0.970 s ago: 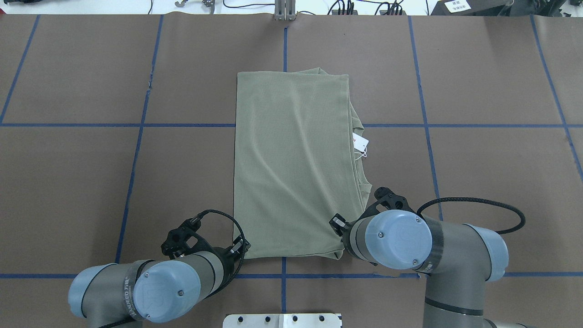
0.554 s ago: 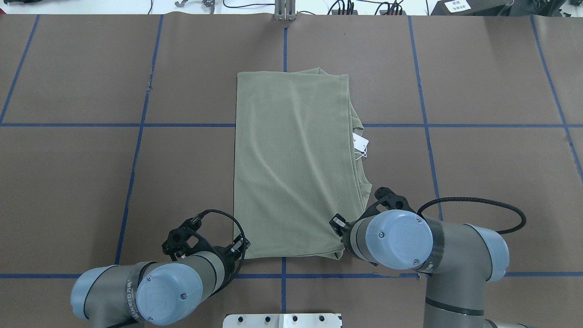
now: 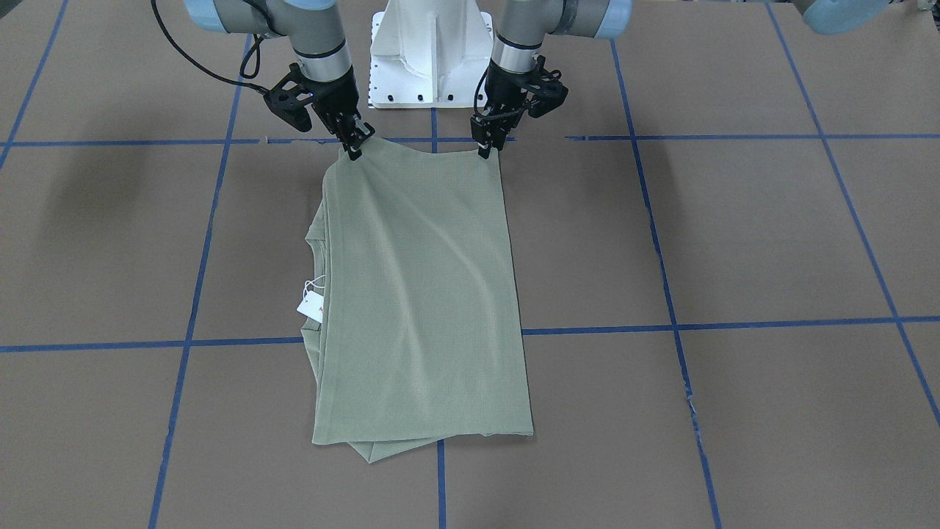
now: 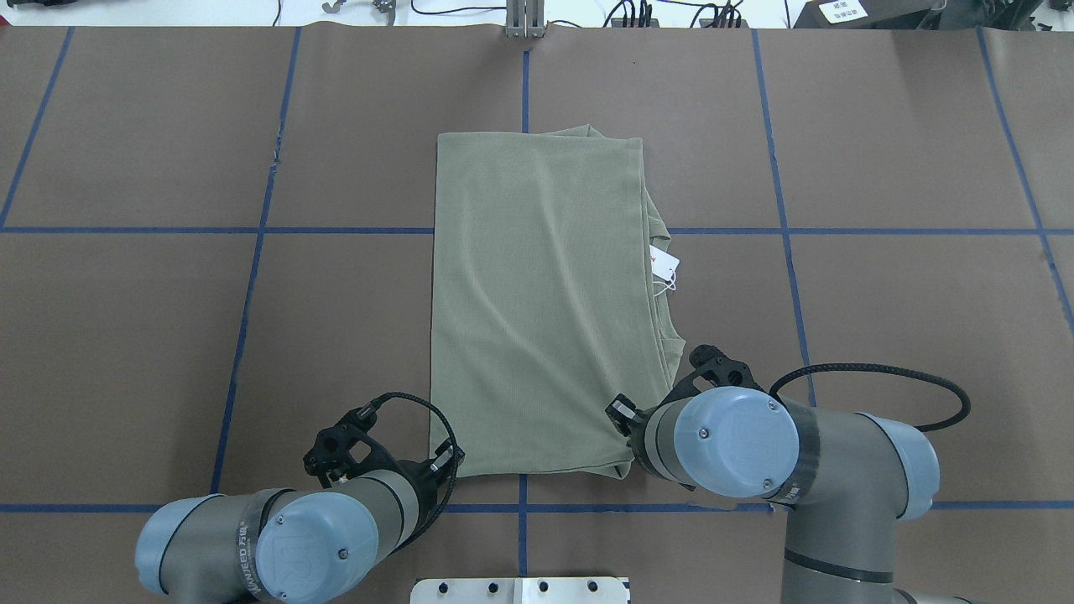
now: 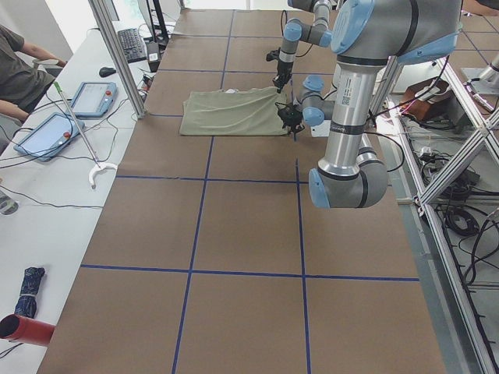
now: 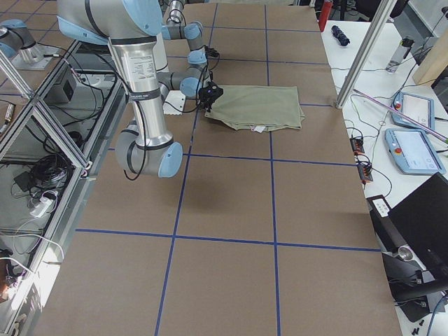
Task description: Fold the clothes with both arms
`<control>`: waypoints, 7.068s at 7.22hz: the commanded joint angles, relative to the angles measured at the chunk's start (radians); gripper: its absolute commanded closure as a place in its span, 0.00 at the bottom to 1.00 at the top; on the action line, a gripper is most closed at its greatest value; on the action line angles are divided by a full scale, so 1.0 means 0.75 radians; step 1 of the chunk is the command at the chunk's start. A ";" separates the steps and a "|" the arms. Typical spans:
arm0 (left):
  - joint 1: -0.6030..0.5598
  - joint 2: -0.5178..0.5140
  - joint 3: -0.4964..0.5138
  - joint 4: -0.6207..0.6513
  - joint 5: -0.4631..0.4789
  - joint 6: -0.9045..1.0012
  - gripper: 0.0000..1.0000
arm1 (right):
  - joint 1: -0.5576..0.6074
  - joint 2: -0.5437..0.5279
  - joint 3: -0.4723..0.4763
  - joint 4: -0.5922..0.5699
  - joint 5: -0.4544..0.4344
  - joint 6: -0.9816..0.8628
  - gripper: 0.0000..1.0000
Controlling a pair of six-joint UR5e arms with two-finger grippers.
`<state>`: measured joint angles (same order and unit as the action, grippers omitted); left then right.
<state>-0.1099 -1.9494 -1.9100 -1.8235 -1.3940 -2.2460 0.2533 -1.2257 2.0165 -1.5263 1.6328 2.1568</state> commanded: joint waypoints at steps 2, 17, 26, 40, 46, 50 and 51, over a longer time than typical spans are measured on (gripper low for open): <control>-0.019 0.002 -0.014 0.004 0.002 0.000 1.00 | 0.000 0.000 0.001 0.000 -0.001 -0.002 1.00; -0.538 -0.186 0.072 -0.089 -0.086 0.344 1.00 | 0.382 0.257 -0.279 0.169 0.019 0.021 1.00; -0.733 -0.285 0.549 -0.469 -0.159 0.779 0.53 | 0.844 0.369 -0.862 0.472 0.581 -0.950 0.00; -2.042 0.355 0.487 0.083 -1.273 3.291 0.00 | 1.593 -0.204 -0.615 -0.131 0.868 -2.888 0.00; -2.030 0.490 0.408 0.085 -1.275 3.042 0.00 | 1.605 -0.205 -0.541 -0.270 0.852 -2.861 0.00; -2.001 0.589 0.223 0.134 -1.250 3.044 0.00 | 1.605 -0.207 -0.541 -0.270 0.854 -2.839 0.00; -1.997 0.629 0.205 0.130 -1.254 3.044 0.00 | 1.605 -0.207 -0.541 -0.270 0.854 -2.839 0.00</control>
<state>-1.6158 -1.5043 -1.7374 -1.7322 -2.3346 0.0354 1.4573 -1.3805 1.6106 -1.7288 2.2732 0.0265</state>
